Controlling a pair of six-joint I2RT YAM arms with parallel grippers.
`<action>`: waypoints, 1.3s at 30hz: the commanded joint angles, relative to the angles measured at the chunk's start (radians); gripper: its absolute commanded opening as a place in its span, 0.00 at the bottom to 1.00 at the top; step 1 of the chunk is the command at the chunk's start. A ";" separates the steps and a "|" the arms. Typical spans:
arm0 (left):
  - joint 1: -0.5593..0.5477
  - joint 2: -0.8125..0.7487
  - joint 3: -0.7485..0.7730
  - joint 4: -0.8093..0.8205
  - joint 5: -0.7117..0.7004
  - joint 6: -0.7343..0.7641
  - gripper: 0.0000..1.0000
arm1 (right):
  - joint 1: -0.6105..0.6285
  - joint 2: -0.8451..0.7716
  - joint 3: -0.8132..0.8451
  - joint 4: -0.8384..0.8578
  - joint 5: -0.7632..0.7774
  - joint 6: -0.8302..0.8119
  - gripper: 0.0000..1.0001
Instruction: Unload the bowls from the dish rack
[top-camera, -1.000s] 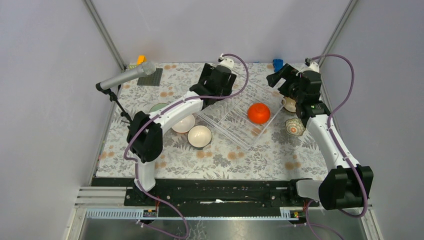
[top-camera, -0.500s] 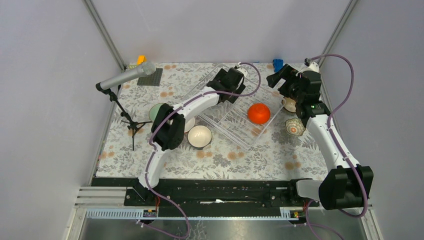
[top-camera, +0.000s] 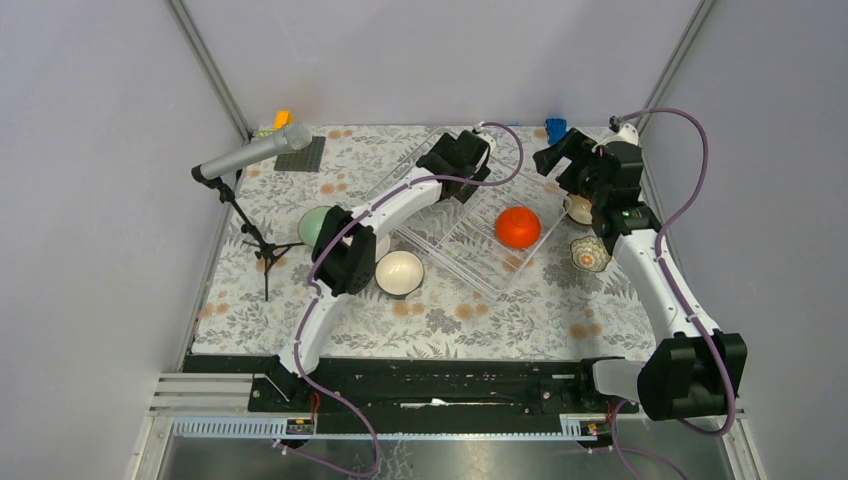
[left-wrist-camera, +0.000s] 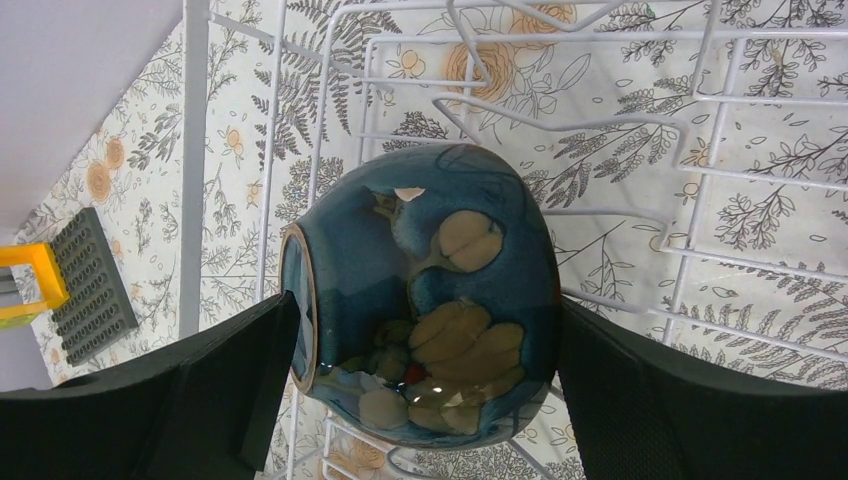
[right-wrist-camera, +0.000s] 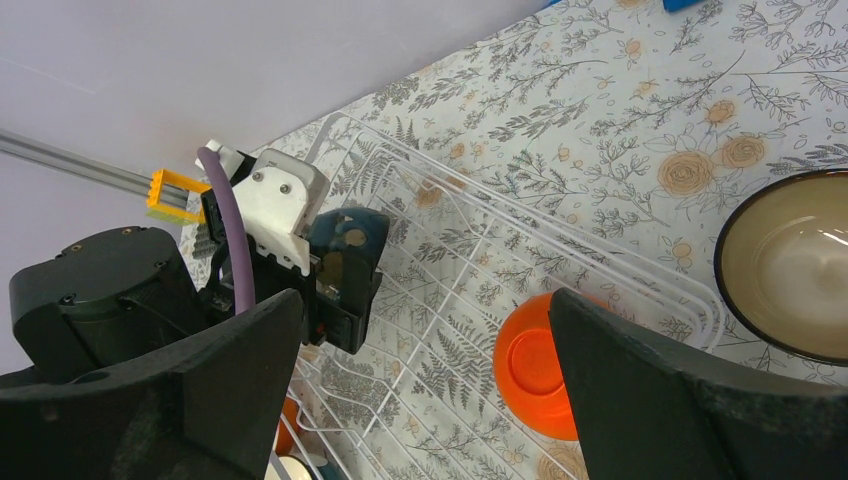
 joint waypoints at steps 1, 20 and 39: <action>0.024 0.004 0.043 -0.037 -0.032 0.007 0.97 | -0.004 -0.035 0.008 0.009 -0.005 -0.011 1.00; 0.023 -0.316 -0.262 0.300 -0.284 -0.035 0.33 | -0.002 -0.030 0.013 0.013 -0.019 -0.005 1.00; 0.028 -0.760 -0.694 0.531 0.160 -0.407 0.30 | -0.003 -0.014 0.004 0.012 -0.164 -0.060 0.95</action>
